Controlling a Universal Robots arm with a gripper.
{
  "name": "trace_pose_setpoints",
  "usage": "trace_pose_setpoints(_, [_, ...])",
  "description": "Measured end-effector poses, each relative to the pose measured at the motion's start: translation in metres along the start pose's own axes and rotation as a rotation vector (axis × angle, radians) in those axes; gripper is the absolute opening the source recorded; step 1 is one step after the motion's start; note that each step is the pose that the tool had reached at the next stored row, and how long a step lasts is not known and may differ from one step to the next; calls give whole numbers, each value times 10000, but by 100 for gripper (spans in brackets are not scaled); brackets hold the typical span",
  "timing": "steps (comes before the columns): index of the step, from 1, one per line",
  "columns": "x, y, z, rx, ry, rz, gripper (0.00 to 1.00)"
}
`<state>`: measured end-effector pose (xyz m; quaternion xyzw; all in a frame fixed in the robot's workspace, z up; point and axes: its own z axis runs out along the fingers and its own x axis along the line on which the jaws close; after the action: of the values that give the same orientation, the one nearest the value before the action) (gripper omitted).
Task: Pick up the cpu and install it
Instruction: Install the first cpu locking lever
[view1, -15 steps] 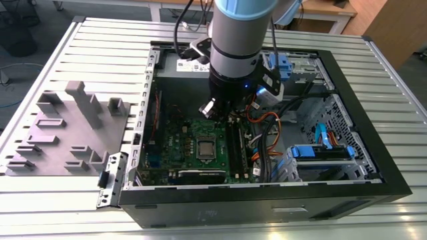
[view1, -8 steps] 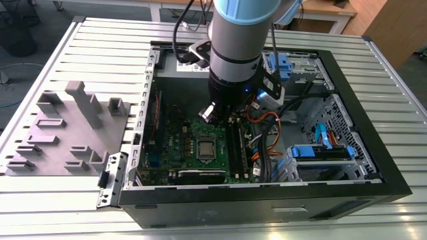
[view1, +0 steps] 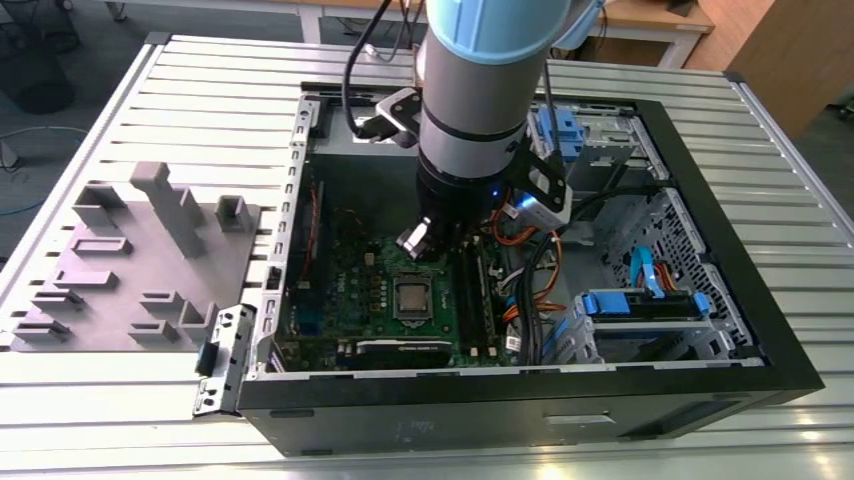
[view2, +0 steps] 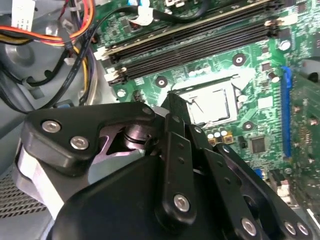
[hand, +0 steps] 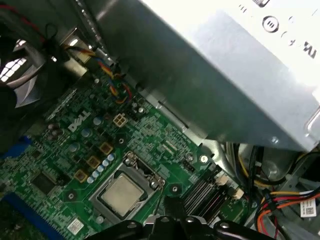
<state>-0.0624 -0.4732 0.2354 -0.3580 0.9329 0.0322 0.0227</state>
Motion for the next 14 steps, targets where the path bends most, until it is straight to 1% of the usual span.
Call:
trace_pose_setpoints(2, [7, -7, 0, 20, 25, -7, 11])
trace_pose_setpoints(3, [7, -8, 0, 22, 27, -10, 11])
trace_pose_setpoints(6, [7, -8, 0, 17, 31, -104, 11])
trace_pose_setpoints(14, [7, -8, 0, 16, 32, -107, 11])
